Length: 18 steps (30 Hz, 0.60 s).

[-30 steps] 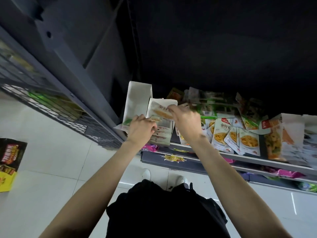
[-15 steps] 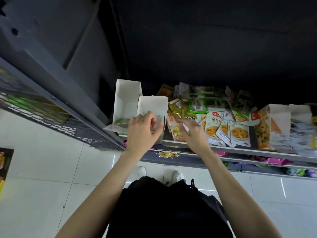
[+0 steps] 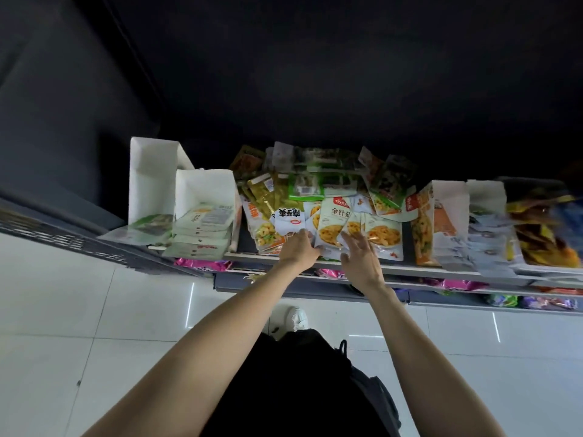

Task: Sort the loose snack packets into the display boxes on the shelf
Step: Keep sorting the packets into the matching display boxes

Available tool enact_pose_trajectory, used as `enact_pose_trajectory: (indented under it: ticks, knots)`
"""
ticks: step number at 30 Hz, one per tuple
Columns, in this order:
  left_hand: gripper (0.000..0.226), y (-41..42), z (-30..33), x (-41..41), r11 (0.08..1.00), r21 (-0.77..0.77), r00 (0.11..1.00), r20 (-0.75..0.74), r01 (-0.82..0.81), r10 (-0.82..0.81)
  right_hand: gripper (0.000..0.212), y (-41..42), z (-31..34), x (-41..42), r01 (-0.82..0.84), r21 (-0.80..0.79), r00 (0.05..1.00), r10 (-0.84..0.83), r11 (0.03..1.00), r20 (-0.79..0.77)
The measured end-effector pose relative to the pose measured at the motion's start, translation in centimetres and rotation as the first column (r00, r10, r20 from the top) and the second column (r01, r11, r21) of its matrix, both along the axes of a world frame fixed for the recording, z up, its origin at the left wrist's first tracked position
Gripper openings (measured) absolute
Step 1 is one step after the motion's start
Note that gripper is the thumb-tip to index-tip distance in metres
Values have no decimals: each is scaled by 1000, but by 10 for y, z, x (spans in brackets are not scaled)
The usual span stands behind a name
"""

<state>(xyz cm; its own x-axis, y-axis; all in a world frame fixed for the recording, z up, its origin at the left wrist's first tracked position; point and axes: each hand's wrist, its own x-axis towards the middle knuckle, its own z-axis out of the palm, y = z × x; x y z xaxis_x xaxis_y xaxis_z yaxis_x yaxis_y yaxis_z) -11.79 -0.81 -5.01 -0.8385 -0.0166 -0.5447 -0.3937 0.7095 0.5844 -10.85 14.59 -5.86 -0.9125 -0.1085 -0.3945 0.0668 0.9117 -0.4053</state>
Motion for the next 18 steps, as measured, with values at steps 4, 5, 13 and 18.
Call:
enact_pose_trajectory:
  ticks: [4,5,13,18]
  knots:
    - [30,8,-5,-2,994,-68,995,-62,-83,79,50,4,2,-1,-97,46,995,97,994,-7]
    - [25,7,-5,-2,993,-85,995,-73,-78,72,49,5,4,-2,-103,49,995,103,993,-9]
    - [26,5,-1,-4,994,-86,989,-135,-68,56,45,12,11,-8,-83,69,996,84,994,-9]
    - [26,22,1,-8,996,-65,989,-136,-68,58,45,20,13,-12,-76,76,997,78,994,-25]
